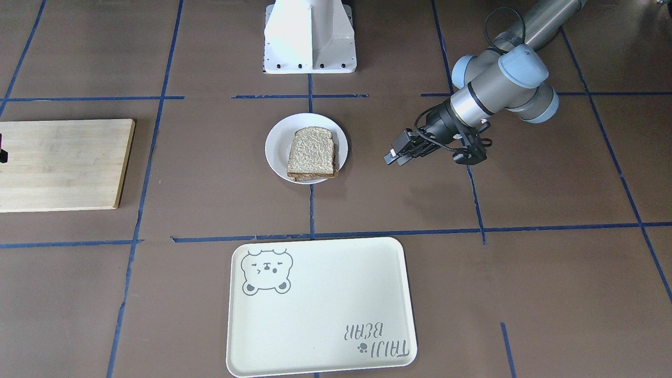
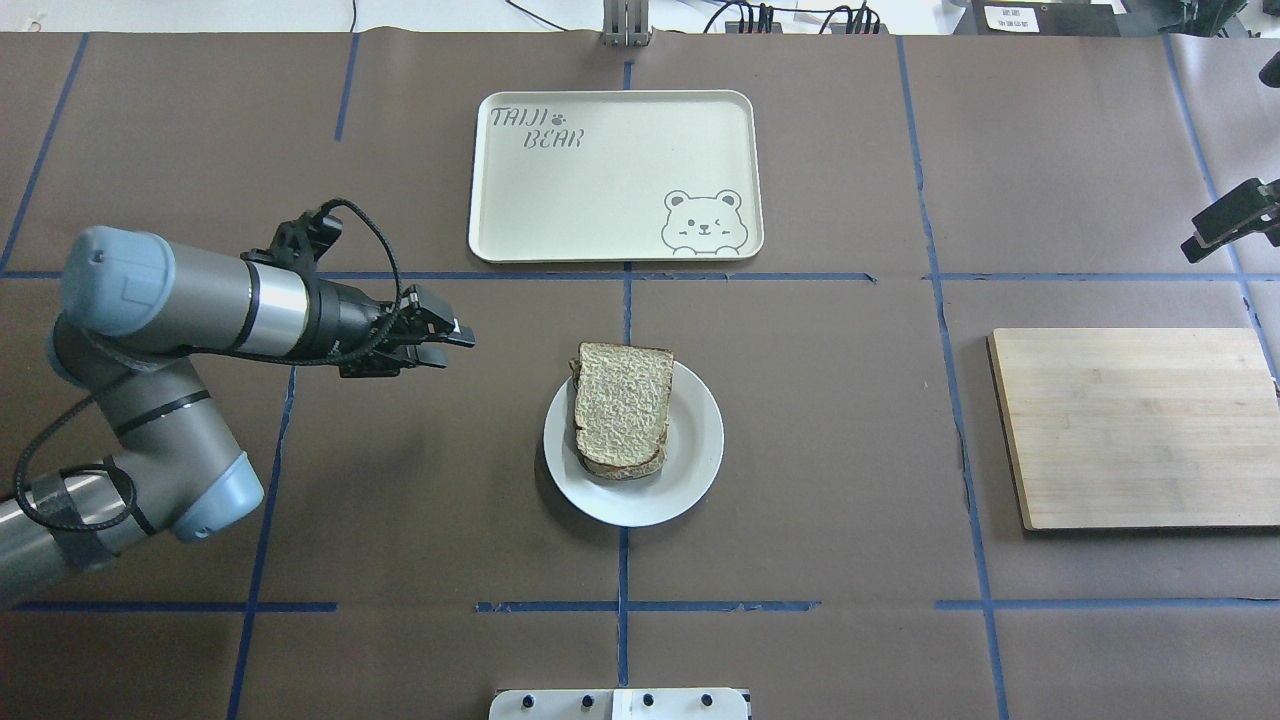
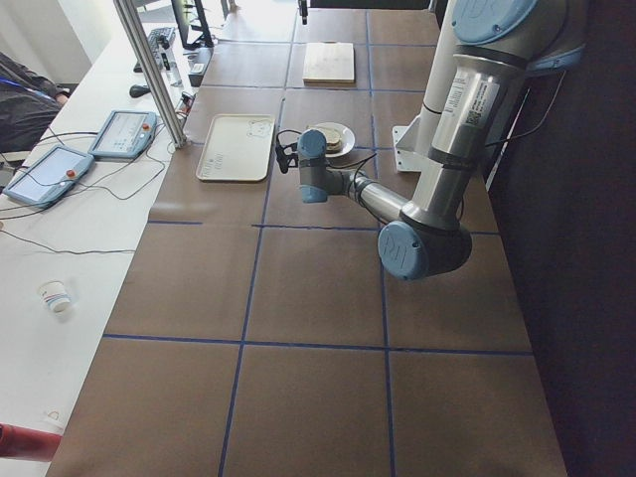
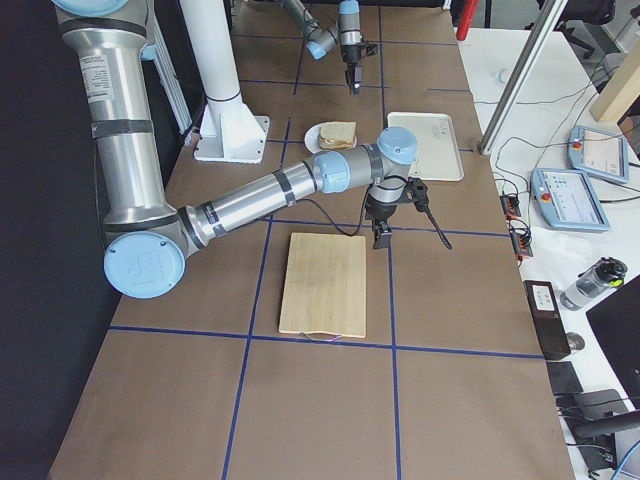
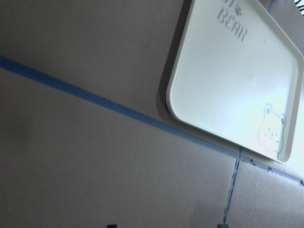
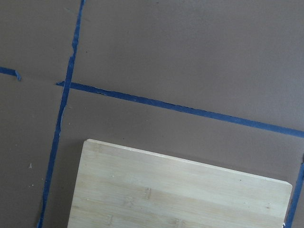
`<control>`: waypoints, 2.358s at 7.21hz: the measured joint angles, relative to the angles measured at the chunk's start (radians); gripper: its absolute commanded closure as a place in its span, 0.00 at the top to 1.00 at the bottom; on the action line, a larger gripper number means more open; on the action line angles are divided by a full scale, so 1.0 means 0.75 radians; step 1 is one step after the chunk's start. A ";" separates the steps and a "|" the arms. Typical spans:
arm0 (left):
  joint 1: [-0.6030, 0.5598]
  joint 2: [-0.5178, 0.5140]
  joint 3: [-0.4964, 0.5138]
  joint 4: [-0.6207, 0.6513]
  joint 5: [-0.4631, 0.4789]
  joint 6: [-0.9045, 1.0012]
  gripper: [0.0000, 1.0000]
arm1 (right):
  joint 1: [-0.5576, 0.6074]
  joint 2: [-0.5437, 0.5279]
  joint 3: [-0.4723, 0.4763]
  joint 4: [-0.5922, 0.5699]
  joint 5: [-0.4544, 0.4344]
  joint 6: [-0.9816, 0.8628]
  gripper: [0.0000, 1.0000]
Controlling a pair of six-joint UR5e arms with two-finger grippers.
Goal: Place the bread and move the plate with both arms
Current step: 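Move the left gripper to the plate rim and grasp the white plate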
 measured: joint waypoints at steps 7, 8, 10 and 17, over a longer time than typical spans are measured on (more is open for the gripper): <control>0.296 -0.064 0.040 0.014 0.248 -0.052 0.44 | 0.001 -0.003 -0.011 0.001 0.003 -0.004 1.00; 0.306 -0.074 0.052 0.014 0.255 -0.052 0.42 | 0.001 -0.003 -0.011 0.000 0.003 -0.004 1.00; 0.310 -0.095 0.061 0.018 0.260 -0.053 0.42 | 0.002 -0.003 -0.011 0.000 0.002 -0.006 1.00; 0.334 -0.127 0.095 0.023 0.261 -0.052 0.35 | 0.005 -0.010 -0.015 0.000 -0.001 -0.011 1.00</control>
